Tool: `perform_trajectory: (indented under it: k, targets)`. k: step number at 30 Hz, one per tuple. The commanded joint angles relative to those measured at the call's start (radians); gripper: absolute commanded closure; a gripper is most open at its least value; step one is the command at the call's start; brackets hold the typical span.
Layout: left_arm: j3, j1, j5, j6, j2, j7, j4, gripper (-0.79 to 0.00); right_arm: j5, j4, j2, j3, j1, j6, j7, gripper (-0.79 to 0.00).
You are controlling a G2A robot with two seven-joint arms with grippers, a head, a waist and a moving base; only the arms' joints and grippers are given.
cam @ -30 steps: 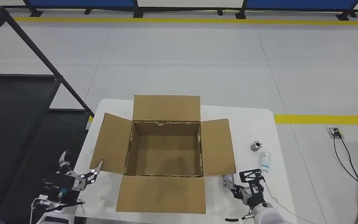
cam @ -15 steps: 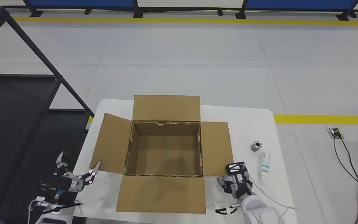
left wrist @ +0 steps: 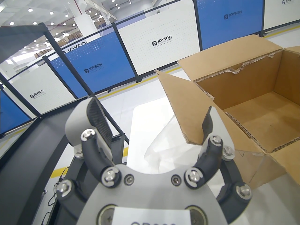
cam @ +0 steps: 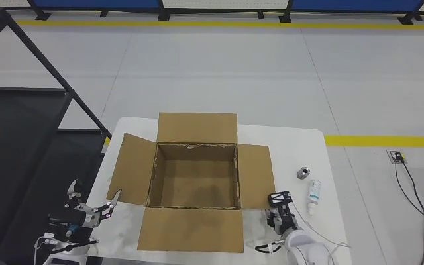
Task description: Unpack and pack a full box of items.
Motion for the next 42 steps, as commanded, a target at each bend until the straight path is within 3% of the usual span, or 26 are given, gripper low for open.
perform_trajectory:
  k: [1, 12, 18, 19, 20, 21, 22, 23, 24, 36, 39, 41, 42]
  targets:
    - [0.0, 0.0, 0.0, 0.001, 0.0, 0.0, 0.0, -0.785, 0.0, -0.013, 0.001, 0.009, -0.012, 0.005, -0.008, 0.0]
    - [0.0, -0.002, 0.001, 0.0, -0.002, 0.0, -0.003, -0.785, 0.055, -0.108, 0.009, 0.102, -0.101, -0.018, -0.053, 0.0]
    - [-0.002, -0.006, 0.001, -0.003, -0.002, -0.001, 0.0, -0.785, 0.046, -0.076, 0.011, 0.121, -0.067, -0.006, 0.046, 0.0]
    - [-0.004, -0.007, 0.0, -0.004, -0.002, -0.002, 0.001, -0.785, 0.045, -0.066, 0.011, 0.125, -0.06, -0.006, 0.065, -0.092]
    - [-0.005, -0.008, 0.0, -0.006, -0.001, -0.002, 0.001, -0.785, 0.044, -0.059, 0.012, 0.127, -0.052, -0.007, 0.081, -0.308]
    - [-0.006, -0.01, 0.0, -0.007, -0.001, -0.003, 0.002, -0.785, 0.052, -0.054, 0.011, 0.127, -0.044, -0.011, 0.094, -0.379]
    - [-0.006, -0.011, 0.0, -0.009, -0.001, -0.003, 0.003, -0.785, 0.053, -0.047, 0.011, 0.128, -0.036, -0.013, 0.106, -0.511]
    - [-0.007, -0.012, -0.003, -0.009, -0.001, -0.003, 0.004, -0.785, 0.048, -0.04, 0.011, 0.127, -0.028, -0.011, 0.12, -0.742]
    - [-0.007, -0.013, -0.004, -0.01, -0.001, -0.003, 0.004, -0.785, 0.047, -0.033, 0.011, 0.125, -0.019, -0.007, 0.132, -0.785]
    - [-0.011, -0.026, -0.011, -0.02, -0.001, -0.007, 0.006, -0.785, 0.039, 0.018, 0.005, 0.105, 0.054, 0.022, 0.218, -0.763]
    - [-0.012, -0.028, -0.013, -0.023, -0.001, -0.006, 0.007, -0.785, 0.053, 0.029, 0.005, 0.113, 0.067, 0.019, 0.228, -0.646]
    - [-0.013, -0.03, -0.015, -0.023, -0.001, -0.007, 0.01, -0.785, 0.061, 0.038, 0.005, 0.119, 0.073, 0.016, 0.237, -0.502]
    - [-0.014, -0.031, -0.015, -0.023, -0.001, -0.007, 0.011, -0.785, 0.065, 0.044, 0.006, 0.121, 0.077, 0.014, 0.242, -0.388]
